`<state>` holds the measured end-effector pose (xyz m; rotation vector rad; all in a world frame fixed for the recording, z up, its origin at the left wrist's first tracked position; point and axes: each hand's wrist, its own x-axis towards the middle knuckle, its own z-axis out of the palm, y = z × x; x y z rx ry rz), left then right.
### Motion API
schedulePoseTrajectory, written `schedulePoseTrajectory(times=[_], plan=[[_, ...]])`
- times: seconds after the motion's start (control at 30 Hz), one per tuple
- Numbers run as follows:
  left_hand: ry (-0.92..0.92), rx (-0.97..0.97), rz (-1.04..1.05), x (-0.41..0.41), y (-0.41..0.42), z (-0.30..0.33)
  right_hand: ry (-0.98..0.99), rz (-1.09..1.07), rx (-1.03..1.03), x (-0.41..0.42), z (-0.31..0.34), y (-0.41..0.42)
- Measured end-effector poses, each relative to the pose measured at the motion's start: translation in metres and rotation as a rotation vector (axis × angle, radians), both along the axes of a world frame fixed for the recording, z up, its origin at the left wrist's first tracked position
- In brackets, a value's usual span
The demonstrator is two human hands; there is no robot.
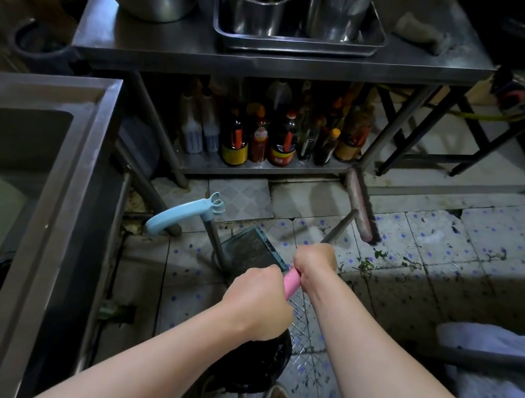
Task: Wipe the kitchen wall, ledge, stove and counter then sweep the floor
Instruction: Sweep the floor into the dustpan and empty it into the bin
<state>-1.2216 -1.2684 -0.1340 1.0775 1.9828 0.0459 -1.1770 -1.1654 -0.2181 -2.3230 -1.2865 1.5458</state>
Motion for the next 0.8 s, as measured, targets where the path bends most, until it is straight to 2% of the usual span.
schedulePoseTrajectory(times=[0.23,0.4,0.63,0.8], plan=[[0.045,0.065,-0.022,-0.012,-0.002,0.007,0.006,-0.009,0.05,-0.005,0.003,0.002],[0.02,0.152,0.135,-0.042,-0.001,0.006,0.006,-0.032,0.094,-0.016,0.001,0.008],[0.347,0.141,0.119,-0.095,0.005,-0.03,-0.041,-0.008,0.127,-0.029,-0.014,0.018],[0.414,-0.003,0.138,-0.127,0.014,-0.062,-0.019,-0.05,0.118,-0.034,-0.033,0.018]])
